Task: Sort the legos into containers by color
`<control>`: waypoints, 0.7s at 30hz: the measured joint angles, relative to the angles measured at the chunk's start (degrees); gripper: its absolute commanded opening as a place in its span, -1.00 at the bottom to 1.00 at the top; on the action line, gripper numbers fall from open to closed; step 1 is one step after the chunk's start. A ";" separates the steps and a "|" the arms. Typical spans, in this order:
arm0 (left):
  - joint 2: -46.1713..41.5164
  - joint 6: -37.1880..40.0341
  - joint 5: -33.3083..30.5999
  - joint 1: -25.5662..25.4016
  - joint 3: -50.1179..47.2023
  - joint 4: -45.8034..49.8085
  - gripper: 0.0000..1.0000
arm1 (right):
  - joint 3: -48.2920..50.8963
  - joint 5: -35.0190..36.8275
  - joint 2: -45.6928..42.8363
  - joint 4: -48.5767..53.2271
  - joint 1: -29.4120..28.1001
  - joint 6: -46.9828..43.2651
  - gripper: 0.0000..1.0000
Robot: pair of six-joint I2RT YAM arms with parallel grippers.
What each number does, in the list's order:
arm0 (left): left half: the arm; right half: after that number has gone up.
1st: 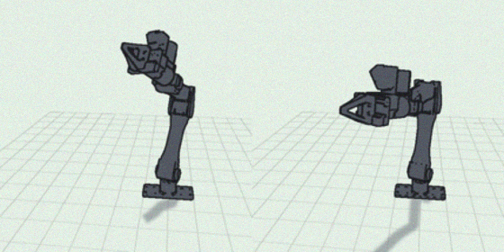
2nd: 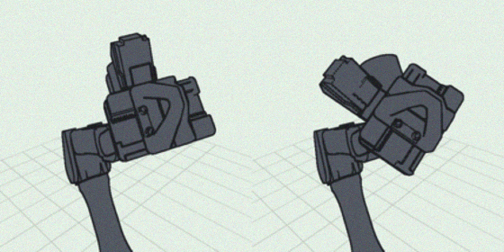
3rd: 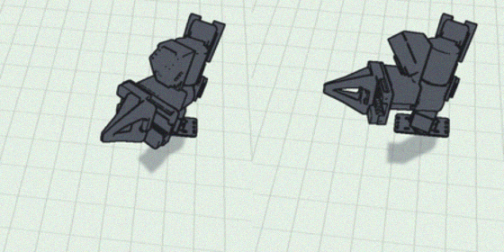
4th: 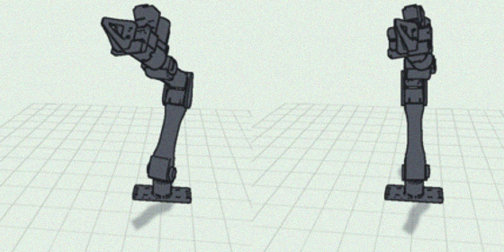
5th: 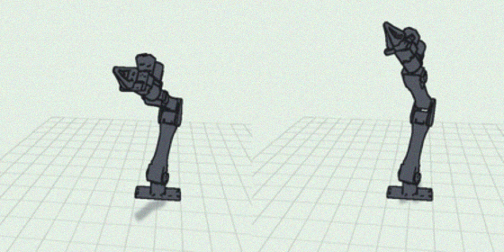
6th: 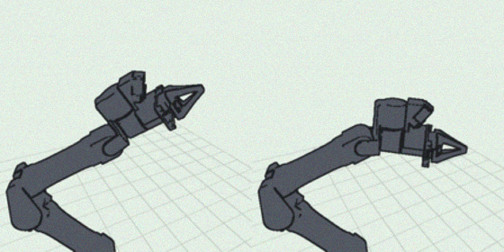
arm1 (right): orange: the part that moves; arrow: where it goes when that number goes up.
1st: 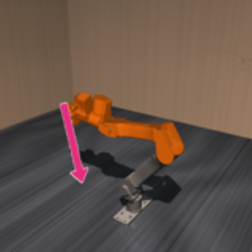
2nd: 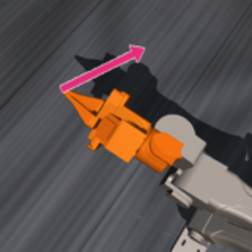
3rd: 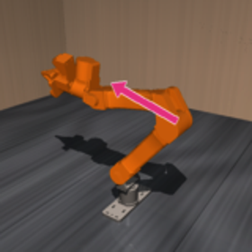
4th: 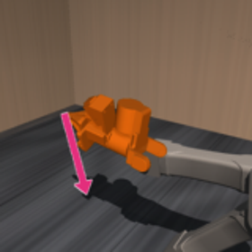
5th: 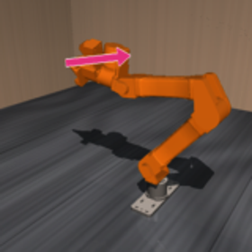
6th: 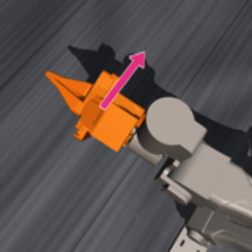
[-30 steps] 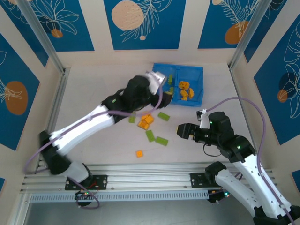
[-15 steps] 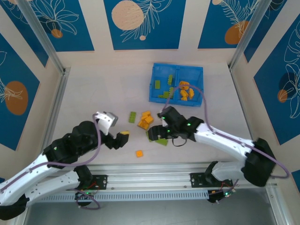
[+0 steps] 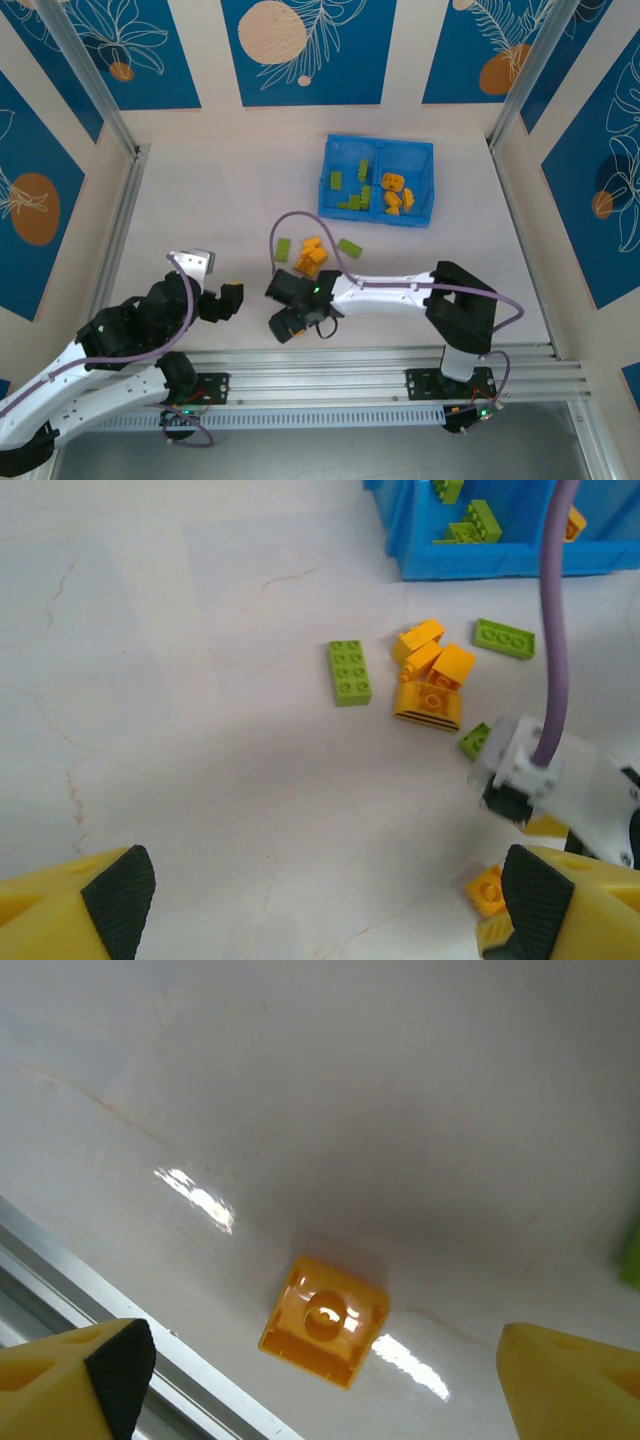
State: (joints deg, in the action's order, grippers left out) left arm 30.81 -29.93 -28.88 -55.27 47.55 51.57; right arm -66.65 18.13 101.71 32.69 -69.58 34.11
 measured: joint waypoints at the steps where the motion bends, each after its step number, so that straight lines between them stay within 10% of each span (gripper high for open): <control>1: 0.00 0.02 -0.07 0.00 -0.11 0.00 0.85 | -0.42 0.50 1.33 0.57 -0.76 0.98 0.81; 11: -0.68 0.55 0.37 0.00 -1.79 -0.09 0.86 | -3.65 4.35 7.13 2.93 -2.82 8.17 -0.15; 21: -2.58 5.20 9.11 0.00 -5.18 -3.80 0.97 | -0.96 7.37 0.68 2.73 -2.12 11.61 -0.42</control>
State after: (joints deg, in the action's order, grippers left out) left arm 28.23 -24.73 -19.77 -55.27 42.37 47.77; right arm -67.61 25.50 102.39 35.42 -71.70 45.71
